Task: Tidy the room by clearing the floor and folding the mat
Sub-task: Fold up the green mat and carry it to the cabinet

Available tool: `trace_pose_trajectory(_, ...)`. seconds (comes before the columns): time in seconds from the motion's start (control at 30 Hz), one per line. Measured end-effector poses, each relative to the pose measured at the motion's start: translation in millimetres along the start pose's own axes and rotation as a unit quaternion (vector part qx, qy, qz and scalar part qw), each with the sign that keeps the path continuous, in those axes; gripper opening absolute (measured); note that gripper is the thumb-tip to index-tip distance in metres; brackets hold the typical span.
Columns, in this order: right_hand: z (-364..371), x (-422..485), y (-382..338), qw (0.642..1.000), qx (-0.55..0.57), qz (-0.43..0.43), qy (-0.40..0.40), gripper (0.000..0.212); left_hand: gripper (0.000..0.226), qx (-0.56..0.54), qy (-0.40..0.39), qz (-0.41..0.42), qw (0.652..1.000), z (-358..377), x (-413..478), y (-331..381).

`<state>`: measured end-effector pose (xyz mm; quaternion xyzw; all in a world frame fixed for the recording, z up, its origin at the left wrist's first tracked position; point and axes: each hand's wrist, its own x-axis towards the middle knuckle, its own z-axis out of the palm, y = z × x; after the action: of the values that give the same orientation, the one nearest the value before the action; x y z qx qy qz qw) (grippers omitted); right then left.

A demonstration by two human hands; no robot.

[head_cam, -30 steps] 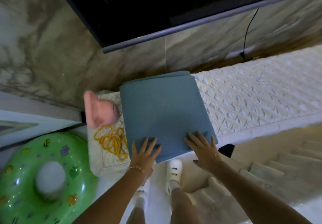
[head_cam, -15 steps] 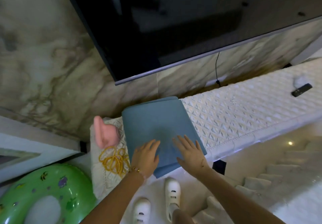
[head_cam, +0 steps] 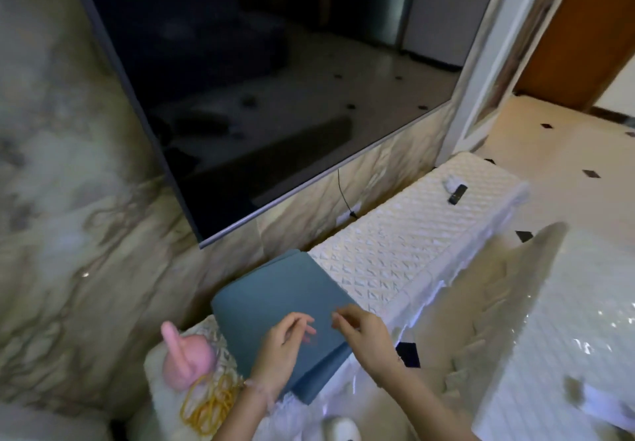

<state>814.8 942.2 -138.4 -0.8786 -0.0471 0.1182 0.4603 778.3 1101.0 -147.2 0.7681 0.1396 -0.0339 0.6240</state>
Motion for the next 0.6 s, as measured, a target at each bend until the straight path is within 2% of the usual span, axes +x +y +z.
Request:
trace_pose_trajectory(0.17, 5.3, -54.8, -15.0, 0.993, 0.096, 0.039, 0.053, 0.021, 0.024, -0.042, -0.056, 0.027, 0.997, -6.1, -32.2, 24.8)
trace_pose_trajectory(0.43, 3.8, -145.1, -16.7, 0.977, 0.134, 0.066, 0.153, 0.018, 0.023, -0.062, -0.154, 0.035, 0.986, 6.4, -84.8, 34.1)
trace_pose_trajectory(0.6, -1.2, -189.0, -11.7, 0.968, 0.143, 0.082, 0.188, 0.018, 0.025, -0.052, -0.195, 0.040, 0.979, 20.1, -117.3, 31.7)
